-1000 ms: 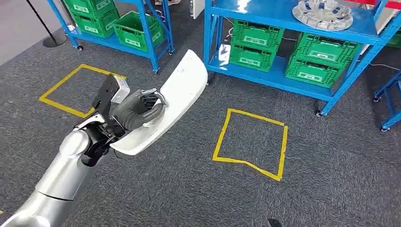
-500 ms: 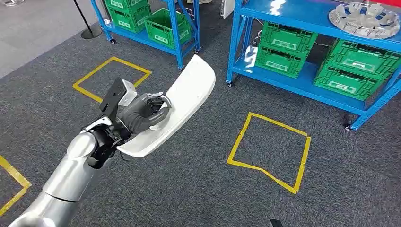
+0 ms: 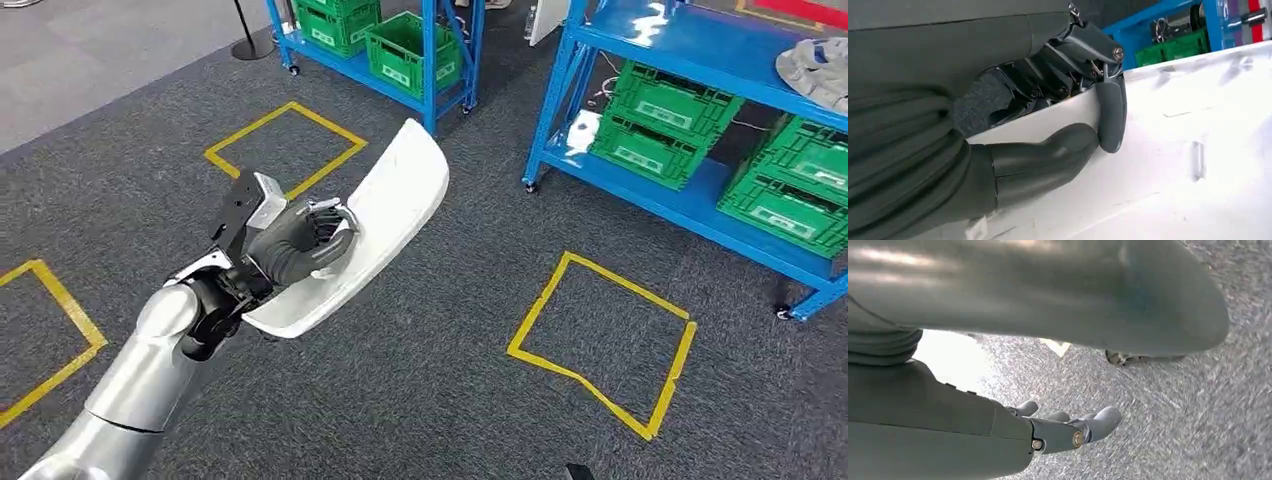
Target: Take the parts from the cabinet and place them on the table.
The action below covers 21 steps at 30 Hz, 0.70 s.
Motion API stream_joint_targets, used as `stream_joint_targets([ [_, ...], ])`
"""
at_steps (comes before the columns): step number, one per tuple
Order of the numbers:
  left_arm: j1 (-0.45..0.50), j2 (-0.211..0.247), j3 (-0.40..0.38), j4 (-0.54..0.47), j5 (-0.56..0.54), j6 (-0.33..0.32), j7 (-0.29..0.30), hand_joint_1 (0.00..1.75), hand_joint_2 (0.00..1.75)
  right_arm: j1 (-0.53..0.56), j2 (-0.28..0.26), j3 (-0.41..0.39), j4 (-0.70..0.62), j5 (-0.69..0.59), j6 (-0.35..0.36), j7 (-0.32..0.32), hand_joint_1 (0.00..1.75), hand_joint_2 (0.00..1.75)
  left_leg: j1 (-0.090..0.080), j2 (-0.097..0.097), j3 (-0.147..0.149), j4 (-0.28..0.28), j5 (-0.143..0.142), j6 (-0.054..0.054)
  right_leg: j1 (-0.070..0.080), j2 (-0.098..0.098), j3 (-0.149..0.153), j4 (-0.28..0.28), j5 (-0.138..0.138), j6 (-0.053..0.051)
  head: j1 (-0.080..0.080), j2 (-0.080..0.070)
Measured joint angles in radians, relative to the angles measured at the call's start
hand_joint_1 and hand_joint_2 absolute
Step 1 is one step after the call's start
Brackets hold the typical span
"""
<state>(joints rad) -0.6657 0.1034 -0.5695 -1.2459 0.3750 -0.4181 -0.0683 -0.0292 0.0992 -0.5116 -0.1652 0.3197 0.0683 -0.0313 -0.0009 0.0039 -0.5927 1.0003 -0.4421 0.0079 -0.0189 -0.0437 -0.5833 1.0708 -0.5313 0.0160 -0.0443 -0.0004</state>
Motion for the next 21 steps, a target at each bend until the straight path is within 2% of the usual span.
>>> stream_joint_targets([
  [1,0.0,-0.005,0.0,0.0,0.0,0.0,0.0,1.75,1.75,0.001,0.0,0.0,0.0,0.0,0.0,0.002,0.0,0.0,0.0,-0.007,-0.002,0.0,0.0,0.003,0.0,0.027,-0.035,0.073,-0.041,0.002,0.005,0.0],
  [2,0.002,-0.007,-0.001,0.0,-0.002,-0.001,0.0,1.75,1.75,0.002,0.0,0.0,0.0,0.0,0.0,0.004,0.0,0.0,0.0,-0.018,-0.004,0.001,0.0,0.004,0.0,0.038,-0.082,0.17,-0.084,0.004,0.006,0.0],
  [3,0.004,-0.008,-0.002,0.001,-0.003,-0.003,0.0,1.75,1.75,0.005,0.0,0.0,0.0,0.0,0.0,0.004,0.0,0.0,-0.001,-0.028,-0.006,0.003,0.0,0.005,0.001,0.041,-0.119,0.242,-0.105,0.005,0.006,0.0],
  [4,0.005,-0.008,-0.003,0.002,-0.004,-0.006,0.002,1.75,1.75,0.007,0.0,0.0,0.0,0.0,0.0,0.004,0.0,0.0,-0.001,-0.041,-0.008,0.006,0.0,0.005,0.002,0.042,-0.141,0.277,-0.105,0.005,0.006,0.0],
  [5,0.005,-0.008,-0.003,0.003,-0.004,-0.008,0.002,1.75,1.75,0.007,0.0,0.0,0.0,0.0,0.0,0.004,0.0,0.0,0.0,-0.051,-0.009,0.01,0.0,0.005,0.001,0.042,-0.137,0.258,-0.081,0.004,0.006,0.0],
  [6,0.005,-0.007,-0.003,0.003,-0.004,-0.009,0.002,1.75,1.75,0.007,0.0,-0.001,0.0,0.0,-0.001,0.003,0.0,0.0,0.001,-0.064,-0.009,0.014,-0.001,0.003,0.0,0.043,-0.108,0.195,-0.038,0.004,0.006,0.0],
  [7,0.004,-0.008,-0.003,0.003,-0.004,-0.009,0.002,1.75,1.75,0.007,0.0,-0.002,0.0,0.0,-0.002,0.002,0.0,0.0,0.003,-0.075,-0.01,0.019,-0.003,0.0,-0.002,0.048,-0.063,0.099,0.013,0.004,0.006,0.0],
  [8,0.003,-0.009,-0.003,0.003,-0.003,-0.009,0.002,1.75,1.75,0.006,0.0,-0.003,0.0,0.0,-0.002,0.0,0.0,0.0,0.004,-0.085,-0.01,0.025,-0.006,-0.005,-0.005,0.067,-0.018,0.009,0.05,0.004,0.007,0.0],
  [9,0.002,-0.01,-0.003,0.004,-0.003,-0.011,0.002,1.75,1.75,0.005,0.0,-0.004,0.0,0.0,-0.003,-0.001,0.0,0.0,0.001,-0.093,-0.015,0.03,-0.008,-0.012,-0.005,0.094,-0.009,-0.016,0.03,0.005,0.007,0.0],
  [10,0.0,-0.012,-0.003,0.006,-0.001,-0.011,0.003,1.75,1.75,0.005,0.001,-0.006,0.0,-0.003,-0.005,-0.001,0.0,0.0,0.0,-0.104,-0.019,0.034,-0.009,-0.019,-0.003,0.084,-0.009,-0.022,0.037,-0.006,0.007,0.0],
  [11,-0.001,-0.015,-0.003,0.009,0.0,-0.011,0.002,1.75,1.75,0.004,0.001,-0.006,0.0,-0.003,-0.006,-0.002,0.0,0.0,0.001,-0.108,-0.02,0.028,-0.005,-0.025,0.0,0.075,-0.009,-0.022,0.038,-0.011,0.007,0.0],
  [13,-0.002,-0.015,-0.003,0.014,0.0,-0.015,-0.001,1.75,1.75,0.002,0.002,-0.008,0.0,-0.003,-0.009,-0.001,0.0,0.0,0.004,-0.122,-0.022,0.018,0.0,-0.041,0.002,0.062,-0.007,-0.027,0.043,-0.027,0.008,0.0],
  [14,-0.003,-0.014,-0.002,0.018,0.0,-0.015,-0.001,1.75,1.75,0.0,0.005,-0.009,0.0,-0.003,-0.009,-0.002,0.0,0.0,0.004,-0.099,-0.026,0.029,-0.004,-0.043,-0.004,0.05,-0.004,-0.034,0.049,-0.037,0.008,0.0],
  [15,-0.007,-0.013,-0.002,0.02,0.0,-0.016,-0.002,1.75,1.75,-0.001,0.004,-0.011,0.0,-0.003,-0.009,-0.002,0.0,0.0,0.0,-0.055,-0.039,0.059,-0.026,-0.045,-0.003,0.046,-0.003,-0.037,0.049,-0.044,0.001,0.0],
  [16,-0.014,-0.015,-0.002,0.023,0.0,-0.018,-0.004,1.75,1.75,0.0,0.004,-0.014,0.0,-0.003,-0.009,-0.002,0.0,0.0,0.001,-0.028,-0.073,0.131,-0.068,-0.05,-0.001,0.037,-0.004,-0.037,0.049,-0.047,-0.002,0.0],
  [18,-0.017,-0.016,-0.003,0.029,0.002,-0.018,-0.004,1.75,1.75,0.005,0.004,-0.016,0.0,-0.003,-0.008,-0.002,0.0,0.0,0.004,-0.013,-0.147,0.291,-0.139,-0.056,0.001,0.016,-0.004,-0.036,0.048,-0.049,-0.002,0.0],
  [19,-0.017,-0.016,-0.004,0.034,0.002,-0.019,-0.004,1.75,1.75,0.005,0.004,-0.016,0.0,-0.003,-0.006,-0.001,0.0,0.0,0.005,-0.011,-0.168,0.339,-0.15,-0.058,0.001,0.006,-0.004,-0.036,0.047,-0.05,-0.002,0.0],
  [20,-0.017,-0.016,-0.005,0.038,0.002,-0.019,-0.004,1.75,1.75,0.005,0.004,-0.016,0.0,-0.003,-0.006,-0.002,0.0,0.0,0.005,-0.01,-0.165,0.336,-0.137,-0.057,0.002,-0.003,-0.004,-0.036,0.047,-0.049,-0.002,0.0],
  [21,-0.018,-0.016,-0.006,0.041,0.003,-0.019,-0.004,1.75,1.75,0.004,0.004,-0.016,0.0,-0.003,-0.004,-0.002,0.0,0.0,0.005,-0.008,-0.132,0.275,-0.1,-0.054,0.002,-0.012,-0.002,-0.036,0.047,-0.049,-0.002,0.0],
])
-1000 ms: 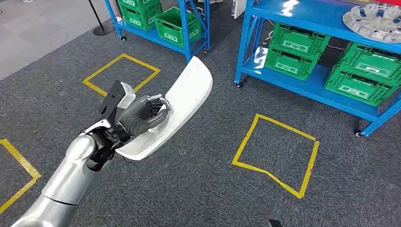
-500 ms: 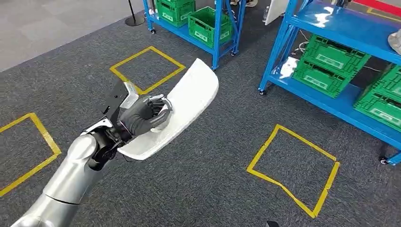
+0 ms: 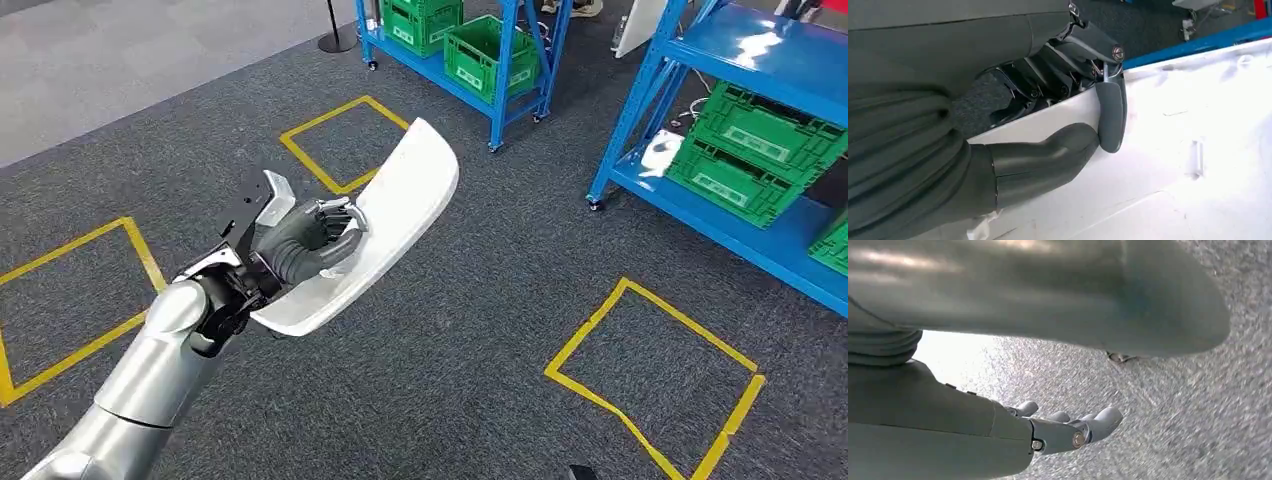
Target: Take the parts from the cabinet and place them on the table.
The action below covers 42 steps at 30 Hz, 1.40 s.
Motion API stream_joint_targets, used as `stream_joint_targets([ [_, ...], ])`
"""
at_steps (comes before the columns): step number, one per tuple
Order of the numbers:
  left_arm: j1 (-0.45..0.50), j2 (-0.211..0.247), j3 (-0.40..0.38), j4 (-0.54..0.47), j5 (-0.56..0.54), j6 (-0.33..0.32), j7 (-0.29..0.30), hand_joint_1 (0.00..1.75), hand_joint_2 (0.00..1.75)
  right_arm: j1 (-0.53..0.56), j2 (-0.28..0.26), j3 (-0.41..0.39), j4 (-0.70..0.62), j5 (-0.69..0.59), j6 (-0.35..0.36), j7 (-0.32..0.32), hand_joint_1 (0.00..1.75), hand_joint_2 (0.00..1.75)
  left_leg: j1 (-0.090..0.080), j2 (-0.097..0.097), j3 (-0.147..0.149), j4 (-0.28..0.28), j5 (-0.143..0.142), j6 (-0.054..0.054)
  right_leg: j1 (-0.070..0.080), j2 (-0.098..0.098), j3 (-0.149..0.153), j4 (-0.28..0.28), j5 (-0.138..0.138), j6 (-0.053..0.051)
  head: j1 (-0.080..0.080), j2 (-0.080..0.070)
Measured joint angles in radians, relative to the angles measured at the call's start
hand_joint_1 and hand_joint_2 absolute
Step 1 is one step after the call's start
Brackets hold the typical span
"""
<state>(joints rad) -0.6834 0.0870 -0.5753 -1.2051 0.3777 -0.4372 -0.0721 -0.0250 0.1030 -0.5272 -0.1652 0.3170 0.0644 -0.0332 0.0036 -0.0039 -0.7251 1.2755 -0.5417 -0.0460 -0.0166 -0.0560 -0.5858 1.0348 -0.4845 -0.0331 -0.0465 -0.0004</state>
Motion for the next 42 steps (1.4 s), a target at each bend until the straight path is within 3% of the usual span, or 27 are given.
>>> stream_joint_targets([
  [2,-0.004,0.001,0.0,0.003,0.0,0.0,0.0,1.75,1.75,0.0,0.0,0.0,0.0,0.0,0.001,0.0,0.0,0.0,-0.004,0.026,0.1,-0.184,0.078,0.013,0.001,-0.017,0.005,0.0,-0.003,0.004,0.0,0.0],
  [3,-0.008,0.001,0.0,0.003,0.0,0.0,-0.002,1.75,1.75,0.0,0.001,0.0,0.0,0.001,0.003,0.0,0.0,0.0,-0.012,0.072,0.133,-0.253,0.079,0.022,0.004,-0.026,0.007,0.0,-0.005,0.007,0.0,0.0],
  [4,-0.014,-0.003,-0.002,0.003,0.0,0.0,-0.003,1.75,1.75,0.0,0.001,0.0,0.0,0.003,0.005,0.0,0.0,0.0,-0.016,0.072,0.141,-0.257,0.079,0.025,0.009,-0.033,0.005,0.001,-0.007,0.014,0.002,0.0],
  [7,-0.016,0.0,-0.002,0.006,0.0,0.002,-0.003,1.75,1.75,-0.004,0.001,0.0,0.0,0.009,0.009,0.002,0.0,0.0,-0.019,0.034,0.128,-0.261,0.085,0.038,0.008,-0.061,0.015,-0.008,-0.005,0.031,0.001,0.0],
  [8,-0.015,0.001,-0.002,0.005,0.0,0.002,-0.003,1.75,1.75,-0.005,0.001,0.0,0.0,0.011,0.009,0.002,0.0,0.0,-0.01,0.024,0.14,-0.274,0.095,0.048,0.008,-0.063,0.014,-0.005,-0.011,0.039,0.001,0.0],
  [10,-0.021,0.002,-0.002,0.006,0.0,0.002,-0.004,1.75,1.75,-0.006,0.001,0.0,0.0,0.015,0.01,0.001,0.0,0.0,-0.007,0.007,0.14,-0.277,0.1,0.056,0.002,0.022,-0.015,0.072,-0.062,0.046,0.004,0.0],
  [12,-0.017,-0.002,-0.003,0.006,0.0,0.004,-0.004,1.75,1.75,-0.003,0.001,0.0,0.0,0.018,0.01,0.002,0.0,0.0,-0.007,-0.015,0.136,-0.276,0.099,0.059,0.002,0.05,-0.096,0.239,-0.137,0.05,0.009,0.0],
  [13,-0.012,-0.001,-0.003,0.006,0.0,0.005,-0.004,1.75,1.75,-0.001,0.001,0.0,0.0,0.018,0.009,0.002,0.0,0.0,-0.007,-0.028,0.134,-0.273,0.099,0.058,0.003,0.052,-0.129,0.3,-0.151,0.051,0.009,0.0],
  [14,-0.007,-0.001,-0.003,0.006,0.0,0.01,-0.003,1.75,1.75,0.001,0.001,0.0,0.0,0.021,0.009,0.002,0.0,0.0,-0.007,-0.039,0.133,-0.27,0.099,0.058,0.002,0.053,-0.138,0.308,-0.139,0.051,0.009,0.0],
  [16,-0.002,0.003,-0.003,0.006,0.0,0.01,-0.003,1.75,1.75,0.001,0.0,0.0,0.0,0.023,0.01,0.001,0.0,0.0,-0.005,-0.064,0.132,-0.264,0.097,0.055,0.0,0.055,-0.089,0.192,-0.06,0.05,0.009,0.0],
  [17,-0.001,0.003,-0.003,0.004,0.0,0.011,-0.003,1.75,1.75,0.001,0.0,0.0,0.0,0.024,0.01,0.0,0.0,0.0,-0.003,-0.076,0.132,-0.259,0.095,0.052,-0.002,0.067,-0.042,0.094,-0.012,0.049,0.009,0.0],
  [18,-0.001,0.004,-0.003,0.0,0.0,0.011,-0.003,1.75,1.75,0.001,0.0,0.0,0.0,0.026,0.011,0.0,0.0,0.0,-0.001,-0.085,0.129,-0.254,0.092,0.047,-0.007,0.105,-0.01,0.019,0.005,0.049,0.009,0.0],
  [19,-0.002,0.006,-0.003,-0.002,0.0,0.012,-0.003,1.75,1.75,0.0,0.0,0.0,0.0,0.027,0.013,0.0,0.0,0.0,-0.006,-0.095,0.121,-0.246,0.089,0.037,-0.006,0.128,-0.004,0.008,-0.009,0.049,0.01,0.0],
  [22,0.005,0.015,-0.003,-0.008,-0.001,0.012,-0.003,1.75,1.75,0.0,0.0,0.0,0.0,0.033,0.019,0.002,0.0,0.0,0.001,-0.121,0.118,-0.26,0.1,0.017,0.002,0.097,-0.005,0.009,-0.006,0.03,0.009,0.0],
  [23,0.006,0.021,-0.002,-0.01,-0.001,0.013,-0.003,1.75,1.75,-0.001,0.0,0.0,0.0,0.034,0.02,0.001,0.0,0.0,-0.002,-0.129,0.109,-0.26,0.1,0.01,-0.006,0.087,0.002,0.001,0.0,0.021,0.008,0.0],
  [25,0.007,0.028,0.0,-0.015,-0.001,0.014,-0.003,1.75,1.75,-0.004,0.0,0.0,0.0,0.035,0.02,0.001,0.0,0.0,-0.005,-0.038,0.084,-0.195,0.058,0.005,-0.004,0.067,0.007,-0.007,0.004,0.007,0.002,0.0],
  [26,0.008,0.029,0.0,-0.016,-0.001,0.014,-0.003,1.75,1.75,-0.003,-0.001,0.0,0.0,0.035,0.02,0.001,0.0,0.0,-0.003,-0.017,0.045,-0.115,0.016,-0.001,-0.002,0.055,0.007,-0.007,0.003,0.004,0.003,0.0],
  [28,0.017,0.029,0.0,-0.017,-0.001,0.015,-0.003,1.75,1.75,0.001,-0.002,0.0,0.0,0.035,0.02,0.002,0.0,0.0,0.001,-0.007,-0.032,0.035,-0.04,-0.006,0.001,0.03,0.007,-0.006,0.0,0.0,0.003,0.0],
  [29,0.023,0.029,0.0,-0.017,-0.001,0.016,-0.003,1.75,1.75,0.001,-0.002,0.0,0.0,0.035,0.02,0.002,0.0,0.0,0.002,-0.006,-0.048,0.064,-0.039,-0.008,0.001,0.019,0.008,-0.006,-0.001,0.0,0.003,0.0],
  [30,0.027,0.031,0.0,-0.018,-0.001,0.017,-0.003,1.75,1.75,0.0,-0.002,0.0,0.0,0.035,0.02,0.002,0.0,0.0,0.003,-0.004,-0.037,0.04,-0.014,-0.008,0.001,0.009,0.009,-0.006,-0.003,0.0,0.003,0.0],
  [32,0.03,0.036,0.001,-0.026,-0.001,0.019,-0.001,1.75,1.75,-0.001,-0.002,0.0,0.0,0.035,0.022,0.002,0.0,0.0,0.003,0.012,0.048,-0.123,0.07,-0.004,0.001,-0.008,0.015,-0.005,-0.008,0.005,0.002,0.0],
  [33,0.03,0.037,0.003,-0.031,-0.001,0.02,0.0,1.75,1.75,-0.001,-0.002,0.0,0.0,0.035,0.022,0.003,0.0,0.0,0.002,0.039,0.096,-0.21,0.103,0.001,0.001,-0.016,0.02,-0.005,-0.011,0.009,0.003,0.0],
  [34,0.03,0.036,0.006,-0.035,-0.002,0.02,0.001,1.75,1.75,-0.002,-0.002,0.0,0.0,0.035,0.022,0.003,0.0,0.0,-0.007,0.077,0.114,-0.253,0.091,0.01,0.007,-0.024,0.021,-0.003,-0.016,0.015,0.003,0.0],
  [38,0.032,0.038,0.009,-0.043,-0.003,0.02,0.004,1.75,1.75,-0.007,-0.002,0.0,0.0,0.035,0.022,0.003,0.0,0.0,-0.013,0.031,0.114,-0.261,0.105,0.037,0.007,-0.054,0.027,-0.009,-0.017,0.039,0.003,0.0],
  [39,0.034,0.037,0.009,-0.049,-0.003,0.02,0.004,1.75,1.75,-0.009,-0.002,0.0,0.0,0.035,0.022,0.003,0.0,0.0,-0.004,0.023,0.121,-0.269,0.111,0.045,0.001,-0.034,0.024,-0.002,-0.027,0.047,0.005,0.0],
  [40,0.031,0.037,0.01,-0.052,-0.003,0.021,0.004,1.75,1.75,-0.009,-0.002,0.0,0.0,0.034,0.022,0.003,0.0,0.0,-0.003,0.013,0.12,-0.27,0.111,0.05,0.0,0.008,0.01,0.035,-0.052,0.049,0.003,0.0],
  [42,0.034,0.032,0.01,-0.053,-0.003,0.022,0.005,1.75,1.75,-0.007,-0.001,0.0,0.0,0.034,0.023,0.003,0.0,0.0,-0.004,-0.005,0.119,-0.27,0.112,0.055,0.0,0.047,-0.067,0.193,-0.125,0.053,0.011,0.0],
])
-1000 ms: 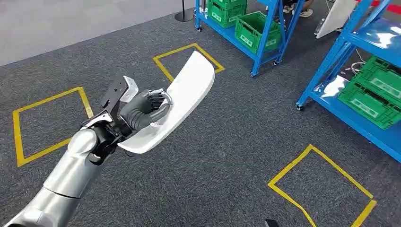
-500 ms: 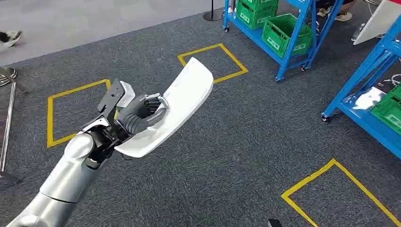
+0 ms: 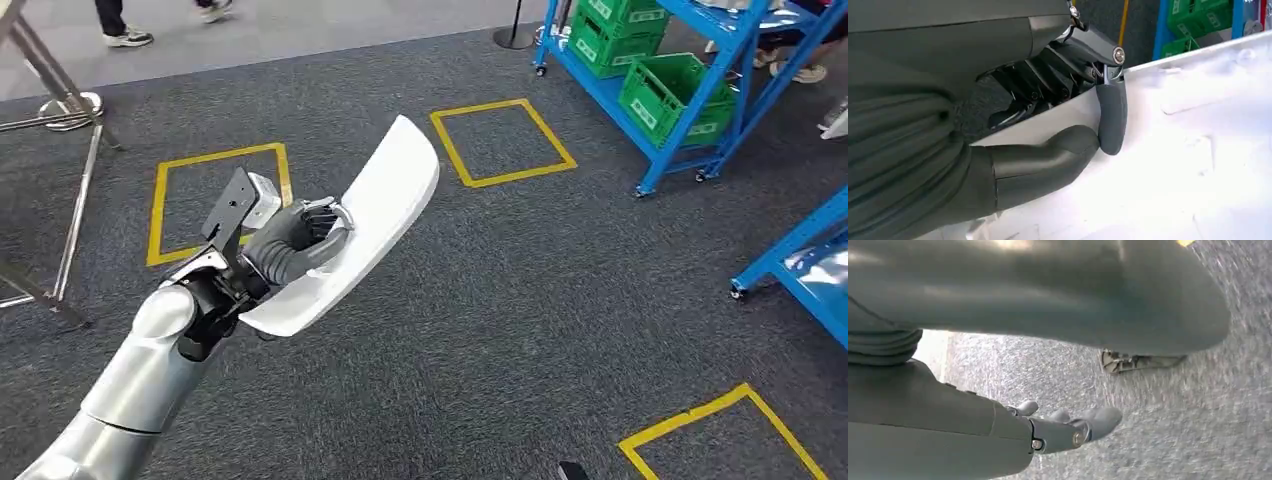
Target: Take the parts from the cabinet and place them on the table.
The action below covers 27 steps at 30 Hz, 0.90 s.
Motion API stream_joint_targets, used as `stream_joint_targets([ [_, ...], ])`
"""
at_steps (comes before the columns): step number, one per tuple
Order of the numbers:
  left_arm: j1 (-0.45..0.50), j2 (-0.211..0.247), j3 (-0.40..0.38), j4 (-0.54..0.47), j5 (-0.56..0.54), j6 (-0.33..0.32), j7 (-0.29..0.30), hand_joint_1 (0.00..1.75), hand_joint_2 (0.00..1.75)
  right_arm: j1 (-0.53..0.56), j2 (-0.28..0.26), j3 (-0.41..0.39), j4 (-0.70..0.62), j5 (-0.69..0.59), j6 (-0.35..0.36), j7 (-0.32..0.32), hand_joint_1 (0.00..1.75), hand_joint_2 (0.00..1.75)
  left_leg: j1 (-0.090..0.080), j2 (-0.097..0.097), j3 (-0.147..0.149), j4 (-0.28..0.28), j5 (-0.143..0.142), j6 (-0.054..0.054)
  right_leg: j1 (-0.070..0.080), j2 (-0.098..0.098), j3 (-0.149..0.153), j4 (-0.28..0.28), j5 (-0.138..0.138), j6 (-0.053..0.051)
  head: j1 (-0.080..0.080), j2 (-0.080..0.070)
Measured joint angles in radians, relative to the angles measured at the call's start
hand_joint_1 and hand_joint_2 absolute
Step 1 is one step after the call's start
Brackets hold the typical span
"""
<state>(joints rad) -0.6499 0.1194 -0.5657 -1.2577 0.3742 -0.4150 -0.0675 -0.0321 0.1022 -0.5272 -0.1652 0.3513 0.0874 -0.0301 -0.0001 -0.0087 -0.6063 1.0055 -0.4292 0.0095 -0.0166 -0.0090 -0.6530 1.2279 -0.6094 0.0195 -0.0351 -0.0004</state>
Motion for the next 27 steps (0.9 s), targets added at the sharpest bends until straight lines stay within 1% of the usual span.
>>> stream_joint_targets([
  [1,0.003,0.0,0.0,0.0,0.0,0.0,0.0,1.75,1.75,0.002,0.0,0.0,0.0,0.0,-0.001,0.0,0.0,0.0,-0.001,-0.012,-0.001,0.002,0.0,0.0,0.001,0.003,-0.04,0.076,-0.023,0.001,0.0,0.0],
  [2,0.006,0.0,-0.001,0.0,0.0,0.0,0.001,1.75,1.75,0.004,0.0,0.0,0.0,0.0,-0.001,0.002,0.0,0.0,-0.001,-0.023,-0.001,0.004,-0.001,0.001,0.002,0.003,-0.063,0.112,-0.023,0.0,0.0,0.0],
  [3,0.008,0.0,-0.001,0.0,0.0,0.0,0.002,1.75,1.75,0.005,0.0,0.0,0.0,0.0,-0.002,0.003,0.0,0.0,-0.001,-0.036,-0.002,0.006,-0.001,0.0,0.002,0.004,-0.063,0.098,-0.001,-0.002,0.0,0.0],
  [4,0.009,0.0,-0.001,0.0,0.0,0.0,0.002,1.75,1.75,0.005,-0.001,0.0,0.0,0.0,-0.002,0.002,0.0,0.0,-0.001,-0.047,-0.002,0.008,-0.001,0.0,0.002,0.006,-0.042,0.042,0.038,-0.004,0.0,0.0],
  [5,0.009,-0.001,-0.001,0.0,0.0,0.0,0.002,1.75,1.75,0.005,-0.001,0.0,0.0,0.0,-0.002,0.002,0.0,0.0,0.0,-0.058,-0.002,0.011,-0.002,-0.001,0.001,0.011,-0.004,-0.043,0.084,-0.007,0.001,0.0],
  [6,0.009,-0.002,-0.001,-0.003,0.0,0.0,0.002,1.75,1.75,0.004,-0.001,0.0,0.0,0.0,-0.002,0.002,0.0,0.0,0.001,-0.068,-0.002,0.014,-0.003,-0.004,0.0,0.029,0.041,-0.134,0.125,-0.009,0.001,0.0],
  [7,0.009,-0.004,-0.001,-0.004,0.0,0.001,0.001,1.75,1.75,0.002,-0.002,0.0,0.0,0.0,-0.002,0.002,0.0,0.0,0.0,-0.076,-0.005,0.019,-0.004,-0.01,-0.004,0.069,0.062,-0.183,0.117,-0.01,0.0,0.0],
  [8,0.008,-0.004,-0.001,-0.004,0.0,0.002,0.002,1.75,1.75,0.001,-0.001,0.0,0.0,0.0,-0.001,0.002,0.0,0.0,-0.003,-0.087,-0.009,0.021,-0.005,-0.019,0.004,0.06,0.062,-0.19,0.123,-0.016,0.002,0.0],
  [9,0.008,-0.005,0.0,-0.005,0.0,0.003,0.002,1.75,1.75,0.0,-0.001,0.0,0.0,0.0,-0.002,0.002,0.0,0.0,-0.001,-0.091,-0.011,0.017,-0.002,-0.024,0.003,0.05,0.061,-0.188,0.123,-0.02,0.001,0.0],
  [10,0.009,-0.004,0.0,-0.005,0.0,0.003,0.001,1.75,1.75,0.001,-0.002,0.0,0.0,0.0,-0.002,0.003,0.0,0.0,0.002,-0.099,-0.01,0.011,0.002,-0.031,0.008,0.045,0.062,-0.188,0.124,-0.027,0.002,0.0],
  [11,0.009,-0.004,0.0,-0.005,0.0,0.003,0.002,1.75,1.75,0.0,-0.001,0.0,0.0,0.0,-0.002,0.003,0.0,0.0,0.002,-0.106,-0.012,0.007,0.005,-0.038,0.007,0.037,0.069,-0.191,0.128,-0.034,0.002,0.0],
  [12,0.01,0.0,0.001,-0.005,0.0,0.004,0.001,1.75,1.75,-0.001,0.0,0.0,0.0,0.0,-0.002,0.002,0.0,0.0,0.0,-0.104,-0.018,0.013,0.003,-0.042,-0.001,0.023,0.07,-0.202,0.135,-0.045,0.002,0.0],
  [13,0.008,0.002,0.002,-0.006,0.0,0.004,0.001,1.75,1.75,-0.001,-0.001,0.0,0.0,0.0,-0.002,0.002,0.0,0.0,-0.004,-0.056,-0.031,0.044,-0.02,-0.043,0.001,0.017,0.071,-0.204,0.137,-0.052,-0.001,0.0],
  [14,0.007,0.002,0.002,-0.006,0.0,0.004,0.001,1.75,1.75,-0.001,-0.001,0.0,0.0,0.0,-0.002,0.001,0.0,0.0,-0.003,-0.024,-0.062,0.109,-0.06,-0.046,0.003,0.009,0.071,-0.205,0.137,-0.056,-0.005,0.0],
  [15,0.009,0.002,0.002,-0.006,0.0,0.005,0.001,1.75,1.75,0.001,-0.001,0.0,0.0,0.0,-0.002,0.002,0.0,0.0,-0.001,-0.008,-0.1,0.19,-0.101,-0.049,0.006,-0.001,0.071,-0.204,0.136,-0.058,-0.004,0.0],
  [16,0.012,0.001,0.002,-0.006,0.0,0.005,0.002,1.75,1.75,0.004,-0.001,0.0,0.0,0.0,-0.002,0.002,0.0,0.0,0.001,-0.002,-0.137,0.269,-0.133,-0.052,0.007,-0.012,0.071,-0.204,0.135,-0.059,-0.004,0.0],
  [17,0.016,0.001,0.002,-0.006,0.0,0.005,0.002,1.75,1.75,0.005,-0.001,0.0,0.0,0.0,-0.002,0.003,0.0,0.0,0.002,-0.001,-0.162,0.323,-0.148,-0.053,0.009,-0.022,0.07,-0.204,0.134,-0.06,-0.004,0.0],
  [18,0.02,0.001,0.002,-0.006,-0.002,0.005,0.002,1.75,1.75,0.005,-0.001,0.0,0.0,0.0,-0.002,0.003,0.0,0.0,0.003,0.0,-0.163,0.327,-0.137,-0.053,0.009,-0.032,0.07,-0.204,0.134,-0.06,-0.004,0.0],
  [19,0.021,0.002,0.002,-0.005,-0.006,0.004,0.002,1.75,1.75,0.004,-0.001,0.0,0.0,0.0,-0.002,0.003,0.0,0.0,0.004,0.003,-0.14,0.284,-0.108,-0.052,0.009,-0.041,0.071,-0.203,0.133,-0.059,-0.005,0.0],
  [20,0.02,0.002,0.002,-0.006,-0.006,0.005,0.003,1.75,1.75,0.003,-0.001,0.0,0.0,0.0,-0.002,0.003,0.0,0.0,0.003,0.007,-0.095,0.203,-0.067,-0.05,0.01,-0.049,0.072,-0.202,0.132,-0.058,-0.005,0.0],
  [21,0.019,0.002,0.002,-0.006,-0.007,0.005,0.003,1.75,1.75,0.003,-0.001,0.0,0.0,0.0,-0.002,0.003,0.0,0.0,0.002,0.024,-0.035,0.093,-0.023,-0.046,0.01,-0.059,0.075,-0.201,0.129,-0.054,-0.004,0.0],
  [22,0.018,0.002,0.003,-0.009,-0.008,0.005,0.003,1.75,1.75,0.003,-0.001,0.0,0.0,0.0,-0.002,0.002,0.0,0.0,-0.002,0.064,0.005,0.012,-0.02,-0.04,0.012,-0.067,0.077,-0.199,0.126,-0.051,-0.004,0.0],
  [23,0.019,0.002,0.003,-0.012,-0.009,0.005,0.003,1.75,1.75,0.002,-0.001,0.0,0.0,0.0,-0.002,0.001,0.0,0.0,-0.009,0.058,0.015,0.009,-0.019,-0.033,0.016,-0.074,0.075,-0.197,0.121,-0.044,-0.003,0.0],
  [25,0.019,0.003,0.005,-0.016,-0.011,0.006,0.005,1.75,1.75,0.002,-0.001,0.0,0.0,0.005,-0.001,0.0,0.0,0.0,-0.011,0.039,0.007,0.011,-0.018,-0.023,0.015,-0.087,0.079,-0.2,0.122,-0.035,-0.003,0.0],
  [26,0.02,0.006,0.007,-0.016,-0.012,0.006,0.005,1.75,1.75,0.001,-0.001,0.0,0.0,0.005,0.001,0.0,0.0,0.0,-0.014,0.03,0.006,0.01,-0.017,-0.019,0.011,-0.095,0.082,-0.203,0.122,-0.03,-0.003,0.0],
  [27,0.02,0.01,0.008,-0.019,-0.012,0.006,0.005,1.75,1.75,-0.001,-0.001,0.0,0.0,0.005,0.002,0.0,0.0,0.0,-0.009,0.021,0.013,0.0,-0.011,-0.01,0.014,-0.098,0.084,-0.2,0.117,-0.022,-0.003,0.0],
])
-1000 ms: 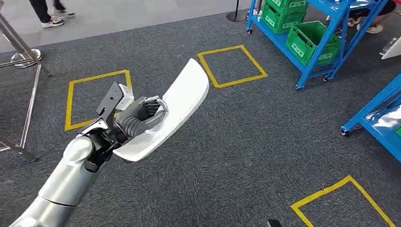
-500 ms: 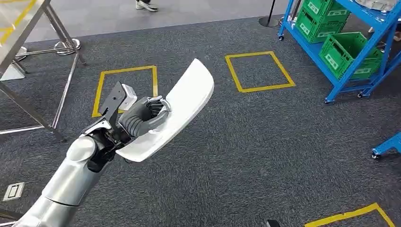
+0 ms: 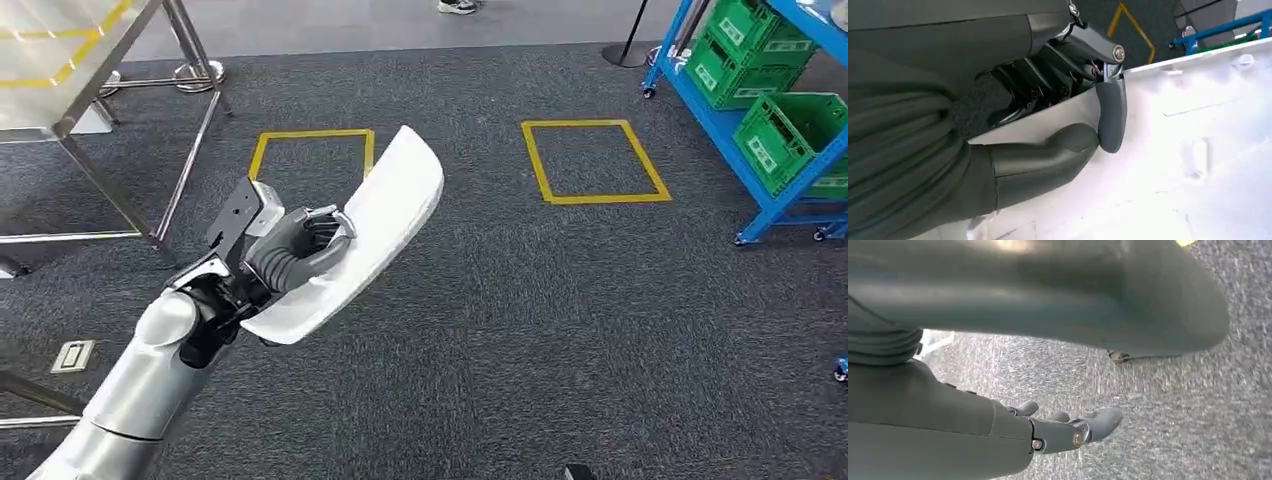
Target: Take the parts from the cabinet and place them on the table.
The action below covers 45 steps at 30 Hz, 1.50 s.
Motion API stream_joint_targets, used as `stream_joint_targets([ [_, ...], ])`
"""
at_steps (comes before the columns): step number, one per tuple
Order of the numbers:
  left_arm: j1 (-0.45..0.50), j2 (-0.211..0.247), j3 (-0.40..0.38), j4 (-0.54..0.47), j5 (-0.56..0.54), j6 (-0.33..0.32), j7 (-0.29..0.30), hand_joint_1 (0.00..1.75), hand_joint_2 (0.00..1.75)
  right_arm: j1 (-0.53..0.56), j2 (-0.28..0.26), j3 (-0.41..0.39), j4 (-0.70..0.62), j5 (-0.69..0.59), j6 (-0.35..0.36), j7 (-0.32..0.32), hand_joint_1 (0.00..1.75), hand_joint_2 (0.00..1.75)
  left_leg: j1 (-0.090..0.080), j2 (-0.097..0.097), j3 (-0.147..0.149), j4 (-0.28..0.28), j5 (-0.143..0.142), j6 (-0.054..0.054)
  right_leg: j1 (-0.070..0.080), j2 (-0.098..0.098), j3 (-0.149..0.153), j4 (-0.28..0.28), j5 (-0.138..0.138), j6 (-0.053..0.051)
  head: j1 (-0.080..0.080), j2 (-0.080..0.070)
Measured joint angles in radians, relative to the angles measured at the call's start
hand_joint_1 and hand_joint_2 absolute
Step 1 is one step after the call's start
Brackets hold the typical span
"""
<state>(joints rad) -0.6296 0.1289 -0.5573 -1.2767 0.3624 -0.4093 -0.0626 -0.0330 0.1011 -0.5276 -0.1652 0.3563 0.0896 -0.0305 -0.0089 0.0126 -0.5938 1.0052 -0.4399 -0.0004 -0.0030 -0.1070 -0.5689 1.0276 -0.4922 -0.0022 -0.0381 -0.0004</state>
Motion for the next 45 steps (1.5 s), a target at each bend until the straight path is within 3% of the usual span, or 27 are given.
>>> stream_joint_targets([
  [2,-0.003,0.002,0.002,-0.004,0.001,-0.003,0.0,1.75,1.75,0.0,0.0,0.0,0.0,0.001,0.001,0.0,0.0,0.0,0.008,-0.014,0.003,-0.004,0.005,0.008,-0.006,0.074,-0.031,0.07,-0.047,0.007,0.003,0.0],
  [3,-0.002,0.0,0.003,-0.004,0.002,-0.004,-0.001,1.75,1.75,0.0,0.001,0.0,0.0,0.001,-0.001,0.0,0.0,0.0,0.008,-0.021,0.002,-0.004,0.005,0.01,-0.007,0.093,-0.068,0.147,-0.085,0.01,0.005,0.0],
  [5,0.001,-0.004,0.002,-0.003,0.002,-0.009,0.0,1.75,1.75,0.004,0.0,0.0,0.0,0.001,-0.007,0.003,0.0,0.0,0.008,-0.041,-0.001,-0.002,0.004,0.012,-0.008,0.102,-0.145,0.296,-0.136,0.015,0.005,0.0],
  [6,0.001,-0.008,0.002,-0.001,0.002,-0.01,0.0,1.75,1.75,0.005,0.0,0.0,0.0,-0.001,-0.01,0.004,0.0,0.0,0.009,-0.055,-0.002,0.001,0.004,0.011,-0.009,0.102,-0.161,0.316,-0.128,0.015,0.006,0.0],
  [7,0.001,-0.01,0.002,-0.001,0.002,-0.01,0.0,1.75,1.75,0.005,0.0,0.0,0.0,-0.002,-0.015,0.005,0.0,0.0,0.011,-0.065,-0.002,0.004,0.003,0.01,-0.011,0.102,-0.151,0.286,-0.099,0.016,0.006,0.0],
  [9,0.0,-0.018,0.002,0.0,0.002,-0.01,0.001,1.75,1.75,0.005,0.0,0.0,0.0,-0.004,-0.02,0.005,0.0,0.0,0.016,-0.088,-0.002,0.013,-0.002,0.002,-0.019,0.115,-0.075,0.121,-0.007,0.02,0.005,0.0],
  [10,-0.001,-0.025,0.002,-0.001,0.001,-0.01,0.001,1.75,1.75,0.004,0.0,0.0,0.0,-0.005,-0.021,0.005,0.0,0.0,0.018,-0.097,-0.006,0.022,-0.006,-0.005,-0.027,0.149,-0.034,0.033,0.018,0.024,0.006,0.0],
  [11,-0.002,-0.029,0.002,-0.001,0.001,-0.01,0.001,1.75,1.75,0.003,0.002,0.0,0.0,-0.005,-0.021,0.006,0.0,0.0,0.014,-0.107,-0.014,0.029,-0.009,-0.014,-0.021,0.176,-0.031,0.026,0.001,0.026,0.009,0.0],
  [15,0.0,-0.034,0.001,-0.001,-0.005,-0.008,0.003,1.75,1.75,0.002,0.002,0.0,0.0,-0.006,-0.021,0.002,0.0,0.0,0.019,-0.136,-0.027,0.016,0.001,-0.041,-0.02,0.138,-0.03,0.021,0.013,-0.01,0.009,0.0],
  [16,0.001,-0.032,0.002,-0.001,-0.005,-0.007,0.003,1.75,1.75,0.001,0.003,0.0,0.0,-0.006,-0.02,-0.001,0.0,0.0,0.018,-0.112,-0.028,0.03,-0.006,-0.042,-0.022,0.124,-0.029,0.016,0.017,-0.018,0.008,0.0],
  [17,-0.002,-0.032,0.002,-0.001,-0.005,-0.007,0.003,1.75,1.75,0.001,0.002,0.0,0.0,-0.006,-0.02,-0.002,0.0,0.0,0.013,-0.063,-0.048,0.069,-0.033,-0.044,-0.02,0.12,-0.028,0.014,0.015,-0.026,0.0,0.0],
  [18,-0.002,-0.032,0.002,-0.001,-0.005,-0.007,0.002,1.75,1.75,0.002,0.002,0.0,0.0,-0.006,-0.02,-0.002,0.0,0.0,0.014,-0.039,-0.08,0.138,-0.071,-0.047,-0.017,0.11,-0.028,0.014,0.014,-0.029,0.0,0.0],
  [20,0.003,-0.034,0.001,0.0,-0.005,-0.006,0.003,1.75,1.75,0.007,0.002,0.0,0.0,-0.006,-0.02,-0.001,0.0,0.0,0.015,-0.022,-0.158,0.301,-0.14,-0.049,-0.011,0.085,-0.028,0.015,0.012,-0.034,0.0,0.0],
  [21,0.005,-0.034,0.001,0.001,-0.005,-0.006,0.003,1.75,1.75,0.008,0.002,0.0,0.0,-0.005,-0.02,-0.001,0.0,0.0,0.015,-0.021,-0.175,0.337,-0.145,-0.048,-0.009,0.076,-0.028,0.015,0.011,-0.035,0.0,0.0],
  [22,0.006,-0.034,0.001,0.001,-0.005,-0.006,0.003,1.75,1.75,0.007,0.002,0.0,0.0,-0.005,-0.019,-0.002,0.0,0.0,0.014,-0.02,-0.168,0.325,-0.128,-0.046,-0.007,0.066,-0.027,0.015,0.01,-0.036,0.0,0.0],
  [24,0.006,-0.032,0.001,0.001,-0.006,-0.006,0.003,1.75,1.75,0.007,0.002,0.0,0.0,-0.004,-0.018,-0.002,0.0,0.0,0.011,-0.012,-0.086,0.173,-0.047,-0.035,-0.004,0.047,-0.021,0.015,0.007,-0.036,0.0,0.0],
  [25,0.005,-0.032,0.001,-0.001,-0.006,-0.006,0.003,1.75,1.75,0.007,0.002,0.0,0.0,-0.004,-0.018,-0.002,0.0,0.0,0.006,0.013,-0.03,0.074,-0.008,-0.026,-0.003,0.037,-0.015,0.015,0.003,-0.034,0.0,0.0],
  [26,0.004,-0.033,0.001,-0.001,-0.006,-0.006,0.002,1.75,1.75,0.007,0.002,0.0,0.0,-0.004,-0.018,-0.002,0.0,0.0,-0.007,0.056,-0.005,0.026,-0.023,-0.017,0.0,0.028,-0.012,0.015,0.0,-0.029,0.001,0.0],
  [30,0.004,-0.032,0.003,-0.002,-0.006,-0.005,0.002,1.75,1.75,0.004,0.003,0.0,0.0,0.002,-0.015,-0.003,0.0,0.0,-0.012,0.014,-0.008,0.018,-0.011,0.002,-0.002,-0.004,-0.006,0.01,-0.001,-0.011,0.001,0.0],
  [31,0.007,-0.032,0.004,-0.005,-0.01,-0.005,0.002,1.75,1.75,0.002,0.002,0.0,0.0,0.004,-0.015,-0.003,0.0,0.0,-0.001,0.005,0.003,0.003,-0.001,0.01,0.001,0.006,-0.01,0.014,-0.009,-0.001,0.001,0.0],
  [33,0.005,-0.033,0.005,-0.007,-0.016,-0.005,0.0,1.75,1.75,0.001,0.002,0.0,0.0,0.011,-0.008,-0.002,0.0,0.0,0.003,-0.01,0.003,0.0,0.002,0.017,-0.005,0.087,-0.046,0.097,-0.056,0.008,0.005,0.0],
  [35,0.012,-0.035,0.005,-0.008,-0.022,-0.004,-0.001,1.75,1.75,0.005,0.001,0.0,0.0,0.016,-0.006,0.0,0.0,0.0,0.003,-0.031,0.0,0.002,0.001,0.019,-0.007,0.103,-0.133,0.268,-0.125,0.015,0.005,0.0],
  [36,0.017,-0.035,0.005,-0.006,-0.024,-0.004,-0.001,1.75,1.75,0.006,0.0,0.0,0.0,0.018,-0.005,0.002,0.0,0.0,0.003,-0.041,-0.001,0.004,0.001,0.019,-0.008,0.103,-0.159,0.314,-0.129,0.018,0.005,0.0],
  [38,0.02,-0.035,0.005,-0.003,-0.026,-0.004,-0.001,1.75,1.75,0.007,0.0,0.0,0.0,0.021,-0.004,0.003,0.0,0.0,0.008,-0.065,-0.003,0.011,0.0,0.016,-0.013,0.104,-0.144,0.264,-0.076,0.021,0.006,0.0],
  [40,0.02,-0.036,0.005,-0.003,-0.026,-0.004,-0.004,1.75,1.75,0.005,-0.002,0.0,0.0,0.025,-0.003,0.003,0.0,0.0,0.015,-0.088,-0.005,0.023,-0.006,0.006,-0.021,0.119,-0.06,0.088,0.015,0.025,0.006,0.0],
  [41,0.02,-0.036,0.006,-0.003,-0.026,-0.004,-0.006,1.75,1.75,0.003,-0.001,0.0,0.0,0.031,0.0,0.003,0.0,0.0,0.016,-0.096,-0.01,0.03,-0.009,-0.002,-0.028,0.161,-0.032,0.036,0.005,0.029,0.007,0.0],
  [45,0.027,-0.025,0.018,-0.005,-0.027,-0.007,-0.01,1.75,1.75,0.003,-0.003,0.0,0.0,0.045,0.013,-0.006,0.0,0.0,0.017,-0.127,-0.021,0.02,0.002,-0.032,-0.015,0.134,-0.032,0.029,0.011,-0.003,0.009,0.0],
])
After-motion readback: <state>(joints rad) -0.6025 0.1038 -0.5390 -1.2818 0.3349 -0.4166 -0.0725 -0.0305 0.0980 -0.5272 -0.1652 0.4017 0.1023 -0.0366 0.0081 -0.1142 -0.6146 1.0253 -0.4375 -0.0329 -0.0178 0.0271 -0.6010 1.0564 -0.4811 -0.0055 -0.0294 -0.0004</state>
